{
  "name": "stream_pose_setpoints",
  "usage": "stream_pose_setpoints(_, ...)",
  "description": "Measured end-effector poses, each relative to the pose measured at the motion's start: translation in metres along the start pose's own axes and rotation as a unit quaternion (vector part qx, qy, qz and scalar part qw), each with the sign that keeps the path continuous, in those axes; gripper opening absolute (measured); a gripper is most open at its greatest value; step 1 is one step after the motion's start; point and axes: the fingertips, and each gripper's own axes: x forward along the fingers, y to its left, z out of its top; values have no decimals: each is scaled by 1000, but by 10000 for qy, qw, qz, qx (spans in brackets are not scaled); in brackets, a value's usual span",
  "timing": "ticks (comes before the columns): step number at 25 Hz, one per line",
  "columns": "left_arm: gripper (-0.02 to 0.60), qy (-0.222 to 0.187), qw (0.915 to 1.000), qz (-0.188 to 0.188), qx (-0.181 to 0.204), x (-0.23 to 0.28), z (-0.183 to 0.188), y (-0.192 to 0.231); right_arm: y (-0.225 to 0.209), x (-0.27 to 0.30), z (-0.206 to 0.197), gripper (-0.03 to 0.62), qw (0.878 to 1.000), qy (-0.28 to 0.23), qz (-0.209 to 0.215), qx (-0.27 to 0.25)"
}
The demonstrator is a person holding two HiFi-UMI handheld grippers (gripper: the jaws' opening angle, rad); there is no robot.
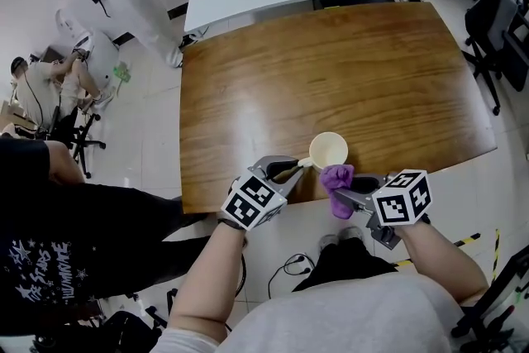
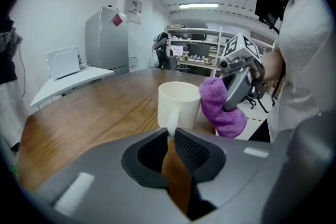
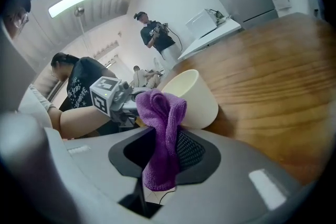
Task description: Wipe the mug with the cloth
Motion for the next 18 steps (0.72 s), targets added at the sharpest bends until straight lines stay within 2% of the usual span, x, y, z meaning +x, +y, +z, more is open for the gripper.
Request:
stream_pose_setpoints(4,40,34,10000,-40,41,0,0,-1,-11,10,-3,109,9996,103,85,246)
stream_pose_setpoints(11,43,83,9998,-64,139,1,-1,-4,-30,20,-21,109,9971,405,-82,636)
stream_pose_setpoints(18,43,106,9998,-50,190,3,-2,-2,-30,14,-23,109,9965,295,-42,784)
